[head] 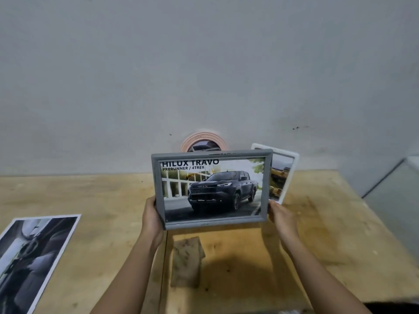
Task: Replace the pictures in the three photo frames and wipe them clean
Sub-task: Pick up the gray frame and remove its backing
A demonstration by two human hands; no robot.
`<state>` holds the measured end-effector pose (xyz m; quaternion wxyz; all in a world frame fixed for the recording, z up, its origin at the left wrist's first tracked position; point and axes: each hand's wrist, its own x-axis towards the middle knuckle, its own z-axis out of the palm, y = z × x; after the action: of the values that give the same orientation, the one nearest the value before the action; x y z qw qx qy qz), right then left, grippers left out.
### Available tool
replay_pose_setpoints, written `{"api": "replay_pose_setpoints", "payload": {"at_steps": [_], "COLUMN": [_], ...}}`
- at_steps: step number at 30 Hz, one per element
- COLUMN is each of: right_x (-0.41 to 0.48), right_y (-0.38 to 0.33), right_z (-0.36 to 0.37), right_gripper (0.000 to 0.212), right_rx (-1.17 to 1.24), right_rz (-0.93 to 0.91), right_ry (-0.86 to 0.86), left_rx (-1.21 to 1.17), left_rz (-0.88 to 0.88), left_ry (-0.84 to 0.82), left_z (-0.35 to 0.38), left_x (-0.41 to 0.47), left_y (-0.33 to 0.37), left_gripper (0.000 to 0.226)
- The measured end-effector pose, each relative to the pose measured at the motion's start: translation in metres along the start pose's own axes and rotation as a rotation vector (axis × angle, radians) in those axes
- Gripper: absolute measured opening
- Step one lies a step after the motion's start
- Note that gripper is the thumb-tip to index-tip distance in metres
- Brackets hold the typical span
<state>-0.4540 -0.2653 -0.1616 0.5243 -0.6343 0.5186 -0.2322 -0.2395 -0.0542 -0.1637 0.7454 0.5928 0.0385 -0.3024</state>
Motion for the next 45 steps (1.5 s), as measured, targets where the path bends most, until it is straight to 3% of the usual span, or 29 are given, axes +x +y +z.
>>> {"api": "replay_pose_setpoints", "payload": {"at_steps": [4, 9, 16, 18, 21, 24, 28, 33, 37, 41, 45], "right_x": [0.006, 0.014, 0.015, 0.016, 0.015, 0.009, 0.013, 0.014, 0.014, 0.015, 0.013], "right_y": [0.019, 0.042, 0.054, 0.056, 0.057, 0.053, 0.062, 0.075, 0.079, 0.075, 0.068], "right_z": [-0.047, -0.085, -0.096, -0.095, -0.094, -0.095, -0.094, -0.094, -0.099, -0.113, -0.105], "right_gripper": [0.055, 0.071, 0.053, 0.054, 0.039, 0.028, 0.017, 0.019, 0.022, 0.034, 0.038], "right_rx": [0.275, 0.236, 0.300, 0.372, 0.557, 0.664, 0.630, 0.519, 0.499, 0.499, 0.388], "right_rz": [0.175, 0.303, 0.381, 0.384, 0.382, 0.388, 0.429, 0.456, 0.447, 0.521, 0.460], "right_ry": [-0.107, -0.116, 0.011, 0.026, 0.035, -0.010, -0.021, -0.045, -0.087, -0.170, -0.241], "left_rx": [0.110, 0.241, 0.444, 0.474, 0.458, 0.433, 0.410, 0.474, 0.428, 0.371, 0.329], "left_rz": [0.032, -0.033, -0.051, -0.051, -0.069, -0.114, -0.187, -0.136, -0.166, -0.287, -0.244], "left_ry": [-0.114, -0.274, -0.361, -0.369, -0.404, -0.413, -0.383, -0.377, -0.313, -0.373, -0.371], "left_z": [0.034, 0.049, 0.045, 0.044, 0.051, 0.048, 0.037, 0.032, 0.028, 0.038, 0.044], "left_x": [-0.015, -0.019, -0.015, -0.016, -0.023, -0.021, -0.012, -0.013, -0.002, -0.007, -0.010], "left_y": [-0.012, -0.024, -0.043, -0.044, -0.042, -0.044, -0.053, -0.066, -0.069, -0.069, -0.086], "left_gripper": [0.038, 0.039, 0.046, 0.043, 0.032, 0.038, 0.050, 0.033, 0.026, 0.031, 0.039]}}
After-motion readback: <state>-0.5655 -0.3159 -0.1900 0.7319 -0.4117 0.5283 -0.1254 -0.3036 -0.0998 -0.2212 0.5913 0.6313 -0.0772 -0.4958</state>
